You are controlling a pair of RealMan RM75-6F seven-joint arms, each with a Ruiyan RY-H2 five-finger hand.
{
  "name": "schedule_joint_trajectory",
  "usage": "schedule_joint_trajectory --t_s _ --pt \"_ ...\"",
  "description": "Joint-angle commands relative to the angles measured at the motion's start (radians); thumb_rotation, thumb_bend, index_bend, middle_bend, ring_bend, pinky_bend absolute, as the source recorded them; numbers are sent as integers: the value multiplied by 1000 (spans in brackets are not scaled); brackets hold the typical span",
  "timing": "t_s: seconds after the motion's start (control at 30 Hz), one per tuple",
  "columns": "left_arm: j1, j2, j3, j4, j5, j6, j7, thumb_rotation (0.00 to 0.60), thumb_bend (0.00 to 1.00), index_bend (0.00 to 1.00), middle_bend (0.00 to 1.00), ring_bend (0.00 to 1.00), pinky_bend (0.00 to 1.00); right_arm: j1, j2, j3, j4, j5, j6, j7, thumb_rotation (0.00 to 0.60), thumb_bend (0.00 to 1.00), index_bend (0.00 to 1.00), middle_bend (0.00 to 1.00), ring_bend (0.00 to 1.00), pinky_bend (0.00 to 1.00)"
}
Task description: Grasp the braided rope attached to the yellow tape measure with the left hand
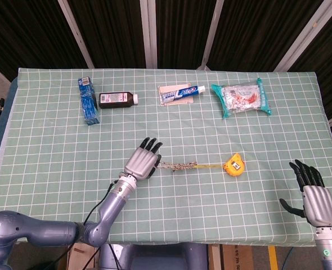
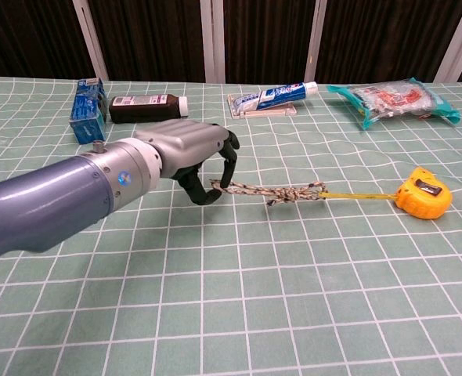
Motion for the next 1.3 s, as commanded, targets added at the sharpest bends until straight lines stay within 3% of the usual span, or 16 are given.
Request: schedule_joint_trajectory --t_s 0.03,0.37,0.77,1.0,1.3 --pt "21 48 5 -38 16 20 -11 600 527 552 97 0 0 0 -1 0 0 -2 2 -2 600 248 0 0 0 0" --pt "96 232 35 -165 74 71 -56 600 527 552 97 0 0 -3 -6 -2 5 -13 14 -19 600 248 0 0 0 0" --pt "201 480 100 -272 59 110 -79 600 538 552 100 0 0 -8 -10 -5 11 -30 35 -40 600 248 0 0 0 0" --pt "271 602 113 -288 94 137 -178 600 539 552 102 0 0 -12 -12 -9 14 -42 46 -54 600 248 0 0 0 0" --pt "355 684 159 -229 143 131 -299 600 539 549 102 0 0 -16 -13 -11 13 -48 54 -63 600 247 0 0 0 0"
